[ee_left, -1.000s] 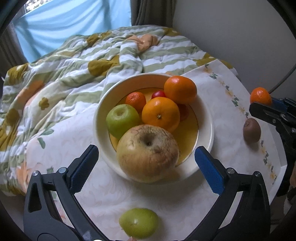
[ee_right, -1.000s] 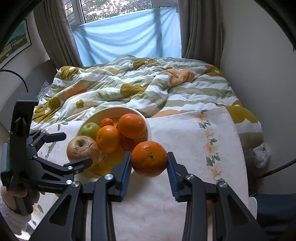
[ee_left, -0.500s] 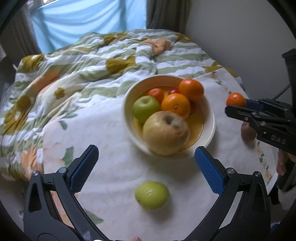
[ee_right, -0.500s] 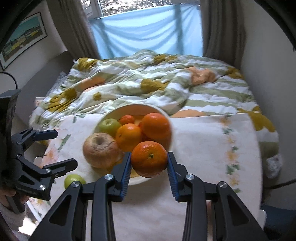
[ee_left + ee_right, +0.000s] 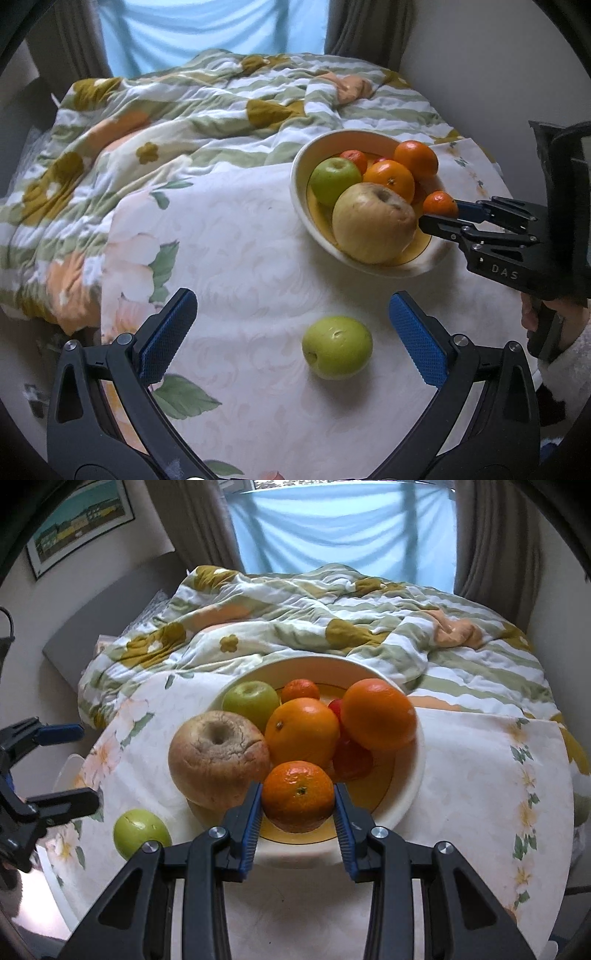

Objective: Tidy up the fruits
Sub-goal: 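Lower the tangerine into the bowl and open the right gripper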

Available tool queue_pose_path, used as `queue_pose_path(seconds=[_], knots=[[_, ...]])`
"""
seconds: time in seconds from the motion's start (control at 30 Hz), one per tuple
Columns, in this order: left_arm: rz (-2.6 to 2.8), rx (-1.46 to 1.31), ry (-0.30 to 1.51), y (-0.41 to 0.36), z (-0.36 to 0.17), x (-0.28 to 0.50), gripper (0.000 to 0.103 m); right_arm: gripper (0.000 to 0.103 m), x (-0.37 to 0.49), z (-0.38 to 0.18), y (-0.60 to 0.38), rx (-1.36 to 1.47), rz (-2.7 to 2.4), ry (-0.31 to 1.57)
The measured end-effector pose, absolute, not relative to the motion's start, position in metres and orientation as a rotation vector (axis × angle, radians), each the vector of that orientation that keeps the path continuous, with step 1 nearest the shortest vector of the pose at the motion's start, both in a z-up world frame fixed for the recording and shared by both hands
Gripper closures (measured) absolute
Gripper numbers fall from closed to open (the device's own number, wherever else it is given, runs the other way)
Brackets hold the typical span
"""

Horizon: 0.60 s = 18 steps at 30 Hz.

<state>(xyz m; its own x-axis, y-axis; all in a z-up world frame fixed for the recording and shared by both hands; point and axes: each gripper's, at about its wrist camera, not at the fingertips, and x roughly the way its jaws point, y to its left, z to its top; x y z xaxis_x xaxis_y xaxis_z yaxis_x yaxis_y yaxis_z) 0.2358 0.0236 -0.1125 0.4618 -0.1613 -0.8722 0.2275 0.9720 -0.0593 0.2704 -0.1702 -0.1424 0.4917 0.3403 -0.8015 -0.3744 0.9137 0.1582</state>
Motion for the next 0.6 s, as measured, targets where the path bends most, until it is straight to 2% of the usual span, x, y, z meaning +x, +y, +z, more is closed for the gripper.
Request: queue_pose_path(seconds=[0.2,0.27,0.37,0.43,0.5,0.6], knots=[[-0.225,0.040,1.079,0.029,-0.119,0.232,0.000,0.068,0.272,-0.152,-0.162,-0.115,0.440,0.971],[-0.224,0.020,1.087,0.032,-0.120,0.232,0.000,0.060,0.271,-0.153,-0.161,-0.136,0.417,0.967],[-0.210,-0.005,1.090,0.036,-0.118,0.229,0.000,0.039,0.272,-0.153,-0.169,-0.123,0.404,0.978],[-0.202,-0.010,1.089,0.040,-0.116,0.227,0.000,0.006,0.272,-0.152,-0.174,-0.099,0.412,0.976],[-0.193,0.001,1.087,0.042,-0.114,0.226,0.000,0.001,0.270,-0.149,-0.177,-0.088,0.405,0.963],[-0.183,0.011,1.077,0.046,-0.110,0.227,0.000,0.001,0.268,-0.144,-0.174,-0.100,0.388,0.947]])
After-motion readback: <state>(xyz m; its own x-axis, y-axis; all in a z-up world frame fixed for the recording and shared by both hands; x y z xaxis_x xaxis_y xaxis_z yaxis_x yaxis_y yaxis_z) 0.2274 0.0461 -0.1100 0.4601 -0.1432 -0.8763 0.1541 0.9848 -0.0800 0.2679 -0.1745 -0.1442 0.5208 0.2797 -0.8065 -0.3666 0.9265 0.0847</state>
